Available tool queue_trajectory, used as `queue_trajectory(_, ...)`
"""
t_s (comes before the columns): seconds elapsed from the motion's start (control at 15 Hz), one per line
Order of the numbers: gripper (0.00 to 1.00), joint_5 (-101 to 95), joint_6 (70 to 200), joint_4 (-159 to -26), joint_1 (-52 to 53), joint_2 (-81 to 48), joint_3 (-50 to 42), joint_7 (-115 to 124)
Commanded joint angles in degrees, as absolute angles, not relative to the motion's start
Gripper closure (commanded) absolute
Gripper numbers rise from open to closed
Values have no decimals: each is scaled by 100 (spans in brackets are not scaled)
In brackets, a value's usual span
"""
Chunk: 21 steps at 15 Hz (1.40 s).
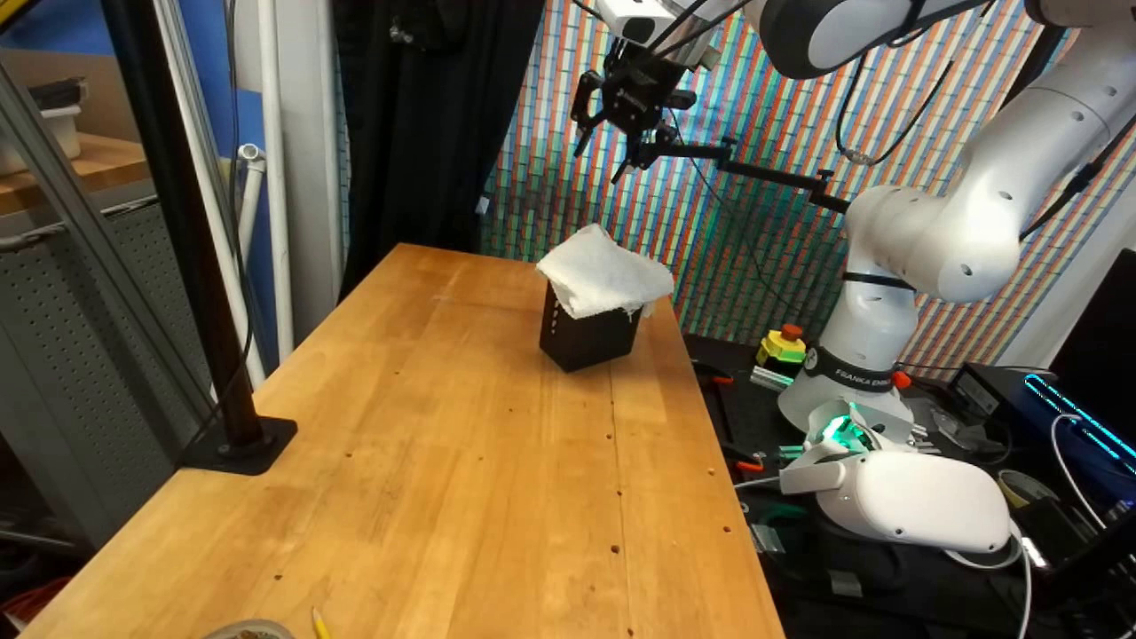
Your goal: Pick up the white towel from from the table and put it in the small black basket.
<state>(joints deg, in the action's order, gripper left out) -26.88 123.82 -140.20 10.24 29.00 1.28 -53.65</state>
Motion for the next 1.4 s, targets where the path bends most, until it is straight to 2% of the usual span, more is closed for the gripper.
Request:
queue_trajectory(0.0, 65, -2435, 12030, -13769, 1307, 2809, 108, -6463)
queue_trajectory(0.27, 95, -2520, 12142, -13753, 1407, 2563, 120, -7522)
queue_trajectory(0.4, 99, -2599, 12242, -13806, 1378, 2487, 94, -8108)
queue_trajectory(0.8, 97, -2345, 12217, -13964, 1327, 2028, 10, -9773)
queue_trajectory(1.33, 98, -1595, 11601, -14025, 1224, 1465, 136, -10471)
